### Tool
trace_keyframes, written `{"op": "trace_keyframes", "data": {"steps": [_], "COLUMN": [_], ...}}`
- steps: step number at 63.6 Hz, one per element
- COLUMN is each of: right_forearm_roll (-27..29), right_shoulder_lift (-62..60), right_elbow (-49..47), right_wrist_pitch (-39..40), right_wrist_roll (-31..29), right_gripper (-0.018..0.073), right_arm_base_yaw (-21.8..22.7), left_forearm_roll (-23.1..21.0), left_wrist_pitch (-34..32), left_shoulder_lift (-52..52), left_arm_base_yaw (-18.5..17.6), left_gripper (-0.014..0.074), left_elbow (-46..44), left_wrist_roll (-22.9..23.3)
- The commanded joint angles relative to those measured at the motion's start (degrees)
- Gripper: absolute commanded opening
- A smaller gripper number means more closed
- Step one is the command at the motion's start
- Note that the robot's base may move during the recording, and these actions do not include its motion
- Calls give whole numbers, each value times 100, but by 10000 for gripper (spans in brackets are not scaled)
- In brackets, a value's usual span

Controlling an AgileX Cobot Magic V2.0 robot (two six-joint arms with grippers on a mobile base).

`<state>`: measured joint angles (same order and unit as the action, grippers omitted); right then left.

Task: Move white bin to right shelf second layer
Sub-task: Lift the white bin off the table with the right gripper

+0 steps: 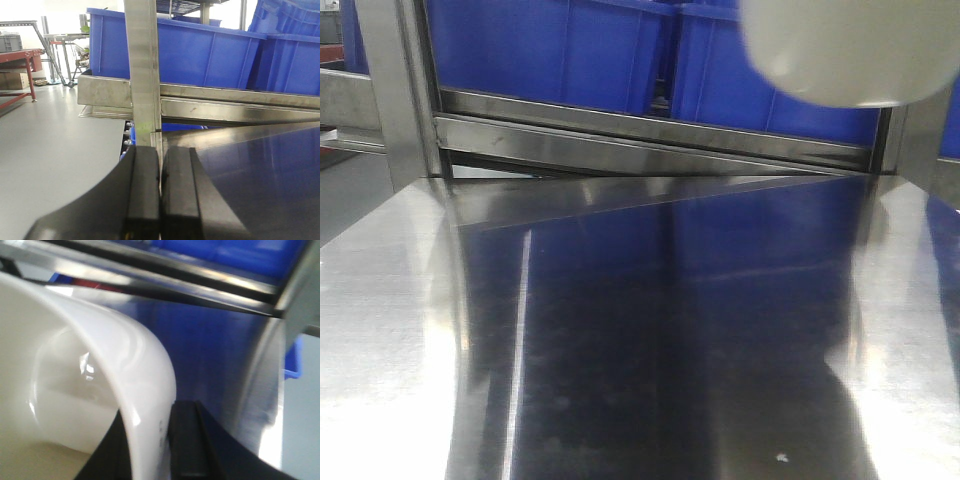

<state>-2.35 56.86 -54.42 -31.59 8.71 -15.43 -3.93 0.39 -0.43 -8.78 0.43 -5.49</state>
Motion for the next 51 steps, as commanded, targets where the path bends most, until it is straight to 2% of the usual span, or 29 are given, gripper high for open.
{"op": "trace_keyframes", "data": {"steps": [1,19,30,51], "right_forearm_roll": [-59,-59,-59,-59], "right_shoulder_lift": [-716,-2438,-2908,-2963], "right_elbow": [321,1497,1779,1797], "right_wrist_pitch": [662,639,653,696], "right_wrist_roll": [-24,-24,-24,-24], "right_gripper": [57,57,57,57], "right_arm_base_yaw": [347,1054,1100,1100], "left_forearm_roll": [-29,-29,-29,-29], "left_wrist_pitch": [-500,-500,-500,-500], "left_shoulder_lift": [-76,-76,-76,-76], "left_arm_base_yaw": [3,3,3,3], "left_gripper": [85,85,85,85], "left_elbow": [190,190,190,190], "left_wrist_roll": [43,43,43,43]}}
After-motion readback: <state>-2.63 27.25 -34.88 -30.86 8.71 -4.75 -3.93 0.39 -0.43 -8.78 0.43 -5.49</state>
